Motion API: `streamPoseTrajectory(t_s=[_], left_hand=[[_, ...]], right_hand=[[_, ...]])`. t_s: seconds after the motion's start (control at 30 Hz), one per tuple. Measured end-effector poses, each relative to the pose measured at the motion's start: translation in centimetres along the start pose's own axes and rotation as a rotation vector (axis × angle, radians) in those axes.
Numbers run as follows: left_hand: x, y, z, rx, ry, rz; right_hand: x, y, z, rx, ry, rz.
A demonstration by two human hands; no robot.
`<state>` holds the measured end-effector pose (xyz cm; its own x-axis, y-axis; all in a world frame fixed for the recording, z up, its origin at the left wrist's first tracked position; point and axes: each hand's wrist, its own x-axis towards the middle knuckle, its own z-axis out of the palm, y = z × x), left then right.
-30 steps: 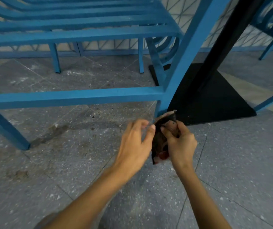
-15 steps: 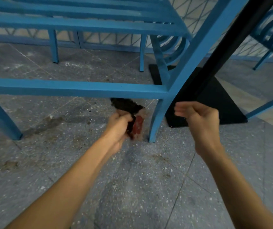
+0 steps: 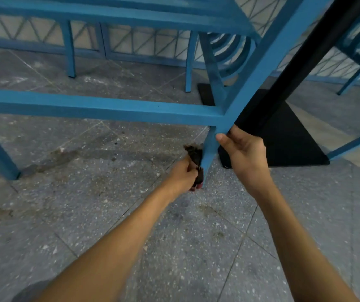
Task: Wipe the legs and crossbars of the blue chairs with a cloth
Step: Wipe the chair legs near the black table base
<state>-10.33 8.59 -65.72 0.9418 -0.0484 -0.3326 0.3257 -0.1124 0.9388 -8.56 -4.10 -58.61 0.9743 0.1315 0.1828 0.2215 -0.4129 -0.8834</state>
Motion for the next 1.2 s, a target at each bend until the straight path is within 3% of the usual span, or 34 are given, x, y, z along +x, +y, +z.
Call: streamPoseTrajectory(t_s=[0.17, 0.23, 0.53, 0.73, 0.9, 1.2], left_hand=[[-0.3, 3.5, -1.1, -0.130, 0.088, 0.236], [0.0, 3.1, -0.8, -0.127, 0.112, 0.240], [3.1, -4.6, 3.3, -0.132, 0.037, -0.267], [2.4, -0.7, -0.2, -0.255, 0.044, 0.016], [1.5, 0.8, -0.3, -0.440, 0.254, 0.185], [2.4, -6.5, 3.7, -0.241, 0.190, -0.189]], right_hand=[[0.4, 0.4, -0.1, 0.030, -0.009, -0.002], [0.3, 0.6, -0.1, 0.047, -0.015, -0.006], [0.2, 1.7, 0.4, 0.070, -0.006, 0.021], [0.3, 1.8, 0.6, 0.069, 0.001, 0.003], [0.4, 1.8, 0.5, 0.074, 0.009, 0.005], [-0.2, 2.8, 0.1, 0.089, -0.014, 0.035]])
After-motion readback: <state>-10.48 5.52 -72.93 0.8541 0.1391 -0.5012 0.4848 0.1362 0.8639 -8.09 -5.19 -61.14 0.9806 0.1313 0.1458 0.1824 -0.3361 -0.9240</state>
